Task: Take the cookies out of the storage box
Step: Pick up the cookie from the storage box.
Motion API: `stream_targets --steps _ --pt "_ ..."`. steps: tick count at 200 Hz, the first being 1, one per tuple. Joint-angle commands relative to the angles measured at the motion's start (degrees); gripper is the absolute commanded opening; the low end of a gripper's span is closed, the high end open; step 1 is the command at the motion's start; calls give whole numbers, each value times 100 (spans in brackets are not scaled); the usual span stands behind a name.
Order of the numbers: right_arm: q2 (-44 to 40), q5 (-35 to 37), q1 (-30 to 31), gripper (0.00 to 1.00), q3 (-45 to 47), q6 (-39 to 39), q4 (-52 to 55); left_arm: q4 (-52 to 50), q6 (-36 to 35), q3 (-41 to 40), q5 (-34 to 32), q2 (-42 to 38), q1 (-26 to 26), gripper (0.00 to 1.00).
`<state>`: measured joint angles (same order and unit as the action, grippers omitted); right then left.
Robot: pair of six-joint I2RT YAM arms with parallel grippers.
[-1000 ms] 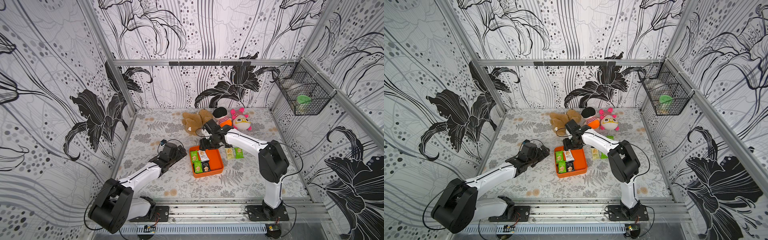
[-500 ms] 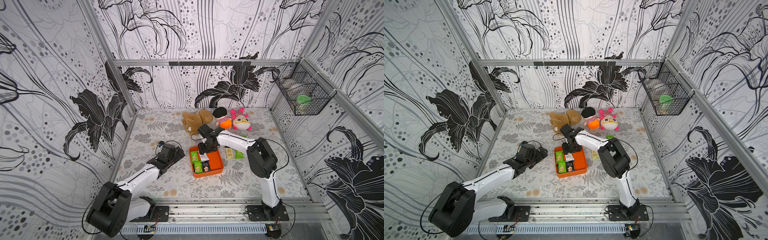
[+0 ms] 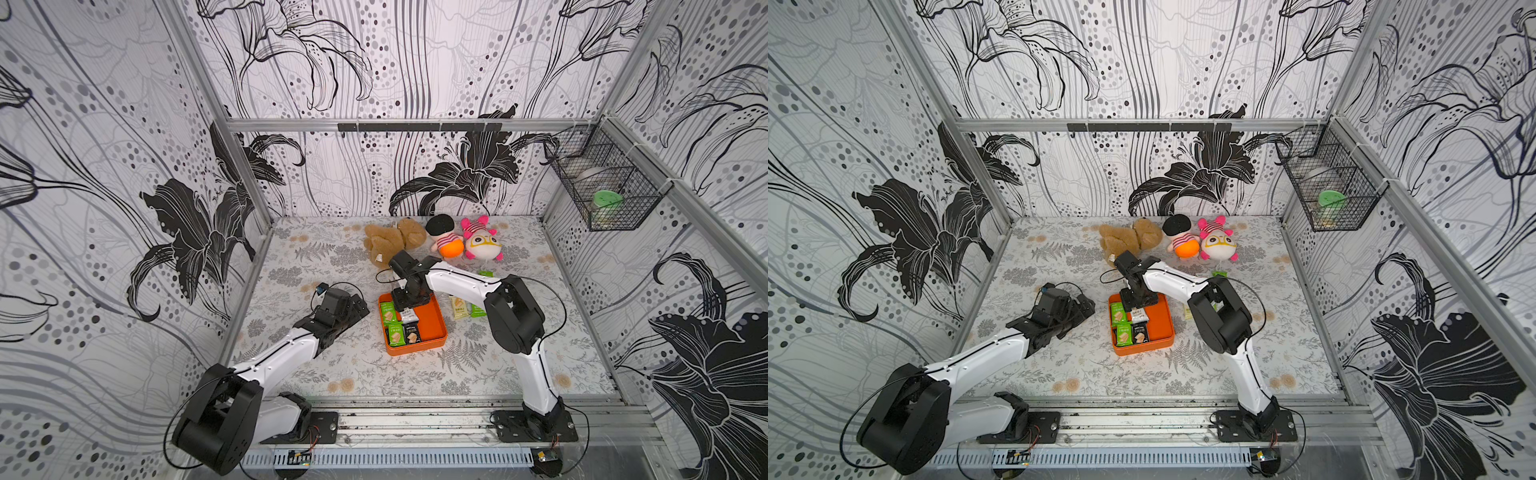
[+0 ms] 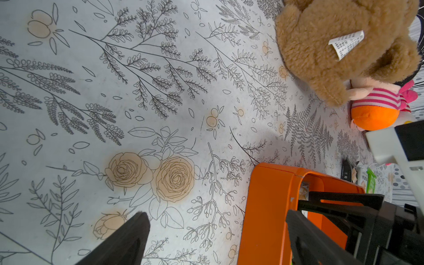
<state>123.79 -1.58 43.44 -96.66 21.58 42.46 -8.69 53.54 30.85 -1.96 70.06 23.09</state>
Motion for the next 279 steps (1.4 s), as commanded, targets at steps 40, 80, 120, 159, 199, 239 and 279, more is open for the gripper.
stream_targets --steps 40,80,120,159,199,239,279 --pt "234 349 85 62 -123 27 298 3 119 -246 -199 -456 -38 97" --pt "323 422 97 59 -173 56 388 -186 154 -293 -355 -741 -40 97" --pt "289 577 94 51 -257 22 500 -239 264 -474 -336 -1044 -33 97" --pt "220 652 94 42 -222 25 492 -460 176 -459 -336 -1227 -41 97" --pt "124 628 94 37 -226 37 510 -608 164 -439 -320 -1428 -33 97" --pt "-143 552 94 36 -69 84 418 -594 150 -397 -185 -1417 -32 97" --pt "-388 544 94 35 32 101 374 -542 175 -372 -47 -1381 -33 97"
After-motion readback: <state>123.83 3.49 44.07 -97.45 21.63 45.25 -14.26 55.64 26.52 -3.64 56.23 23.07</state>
